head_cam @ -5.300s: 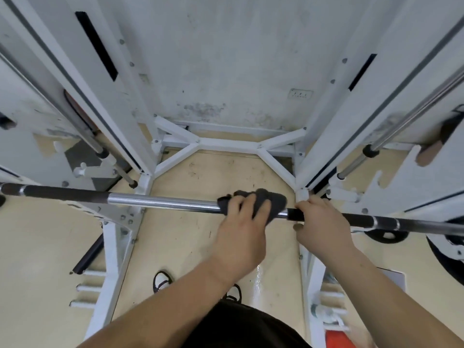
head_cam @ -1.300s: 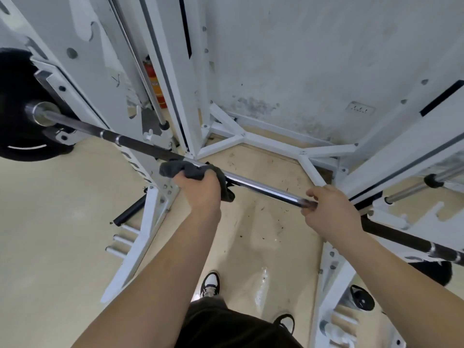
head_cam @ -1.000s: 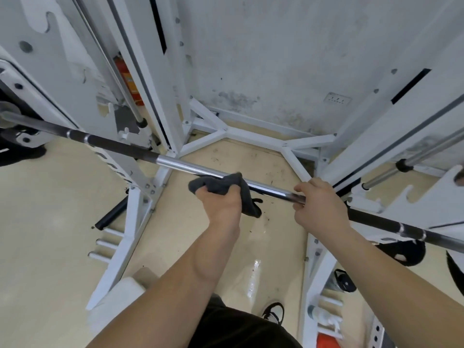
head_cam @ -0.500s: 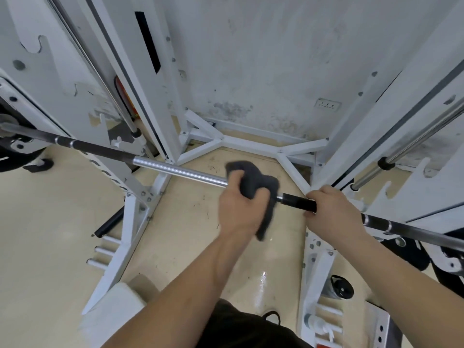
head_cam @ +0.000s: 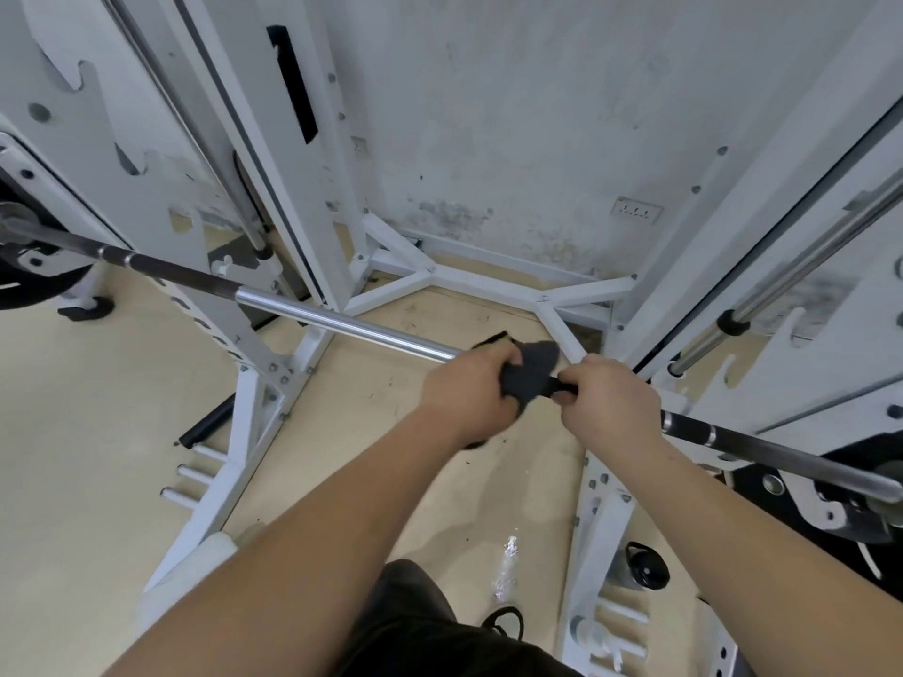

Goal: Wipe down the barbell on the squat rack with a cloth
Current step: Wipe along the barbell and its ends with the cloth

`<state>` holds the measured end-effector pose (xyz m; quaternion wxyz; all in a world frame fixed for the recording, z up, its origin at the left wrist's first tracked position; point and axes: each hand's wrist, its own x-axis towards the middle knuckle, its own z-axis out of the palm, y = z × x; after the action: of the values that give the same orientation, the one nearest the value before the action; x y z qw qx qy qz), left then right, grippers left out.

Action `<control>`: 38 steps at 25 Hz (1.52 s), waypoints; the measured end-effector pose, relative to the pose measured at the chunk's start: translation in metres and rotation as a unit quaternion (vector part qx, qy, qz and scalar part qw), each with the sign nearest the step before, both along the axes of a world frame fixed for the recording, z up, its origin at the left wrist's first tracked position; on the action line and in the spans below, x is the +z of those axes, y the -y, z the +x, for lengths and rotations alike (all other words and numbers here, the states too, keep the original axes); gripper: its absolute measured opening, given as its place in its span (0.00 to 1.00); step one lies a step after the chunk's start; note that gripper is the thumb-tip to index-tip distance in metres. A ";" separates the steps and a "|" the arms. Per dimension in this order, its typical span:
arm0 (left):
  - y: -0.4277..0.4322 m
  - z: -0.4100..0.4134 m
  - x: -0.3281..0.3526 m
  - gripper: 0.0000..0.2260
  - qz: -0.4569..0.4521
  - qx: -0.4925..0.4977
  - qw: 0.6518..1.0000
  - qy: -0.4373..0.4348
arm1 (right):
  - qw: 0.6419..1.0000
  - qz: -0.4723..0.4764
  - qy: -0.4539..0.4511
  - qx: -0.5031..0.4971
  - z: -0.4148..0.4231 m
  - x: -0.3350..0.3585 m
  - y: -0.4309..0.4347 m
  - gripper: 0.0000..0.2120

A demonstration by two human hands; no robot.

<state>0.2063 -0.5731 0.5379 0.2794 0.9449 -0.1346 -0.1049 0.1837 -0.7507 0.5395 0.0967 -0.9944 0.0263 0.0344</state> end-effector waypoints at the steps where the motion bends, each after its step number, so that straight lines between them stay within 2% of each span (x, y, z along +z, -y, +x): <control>1: -0.007 0.006 -0.004 0.16 0.040 0.021 0.999 0.020 | 0.999 0.039 0.002 0.002 -0.004 0.001 0.007 0.05; 3: -0.007 0.010 -0.012 0.19 0.112 0.059 0.991 0.050 | 0.996 0.091 0.014 0.001 -0.016 0.002 0.026 0.07; 4: 0.006 0.006 -0.016 0.20 0.112 0.060 0.990 0.059 | 0.996 0.087 0.016 -0.008 -0.023 0.001 0.038 0.08; 6: 0.046 -0.011 -0.018 0.21 0.094 0.016 0.994 0.061 | 0.998 0.046 -0.003 -0.035 -0.032 -0.001 0.060 0.06; 9: 0.063 -0.011 -0.015 0.23 0.135 -0.079 0.986 0.059 | 0.996 -0.014 -0.054 -0.072 -0.038 -0.003 0.087 0.05; 12: 0.036 0.009 -0.010 0.15 0.143 -0.057 0.988 0.028 | 0.995 -0.049 -0.053 -0.070 -0.042 -0.009 0.101 0.07; 15: 0.067 -0.005 -0.013 0.11 0.190 -0.016 0.980 0.064 | 0.996 -0.059 -0.033 -0.063 -0.043 -0.012 0.102 0.09; 19: 0.114 -0.022 -0.018 0.13 0.129 -0.107 0.982 0.081 | 0.994 -0.064 -0.039 -0.081 -0.039 -0.008 0.106 0.07; 22: 0.083 -0.005 -0.008 0.12 0.127 -0.105 0.986 0.038 | 0.994 -0.034 -0.044 -0.092 -0.040 -0.007 0.108 0.06; 26: 0.096 -0.004 -0.011 0.11 0.161 -0.061 0.983 0.069 | 0.990 -0.001 -0.041 -0.134 -0.039 -0.007 0.107 0.05; 29: 0.127 -0.012 -0.015 0.14 0.133 -0.157 0.975 0.085 | 0.983 0.019 -0.049 -0.177 -0.036 -0.007 0.104 0.03; 32: 0.104 0.000 -0.006 0.17 0.119 -0.252 0.957 0.083 | 0.975 0.022 -0.057 -0.213 -0.034 -0.005 0.101 0.05; 35: 0.069 0.020 -0.003 0.14 0.145 -0.252 0.953 0.086 | 0.969 0.058 -0.063 -0.233 -0.033 -0.004 0.101 0.05; 38: 0.073 0.022 -0.006 0.13 0.151 -0.224 0.956 0.114 | 0.967 0.071 -0.048 -0.240 -0.034 -0.007 0.100 0.05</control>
<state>0.2281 -0.6466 0.5318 0.0860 0.9274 -0.3561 -0.0755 0.1498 -0.8510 0.5321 0.1714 -0.9466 0.2667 0.0593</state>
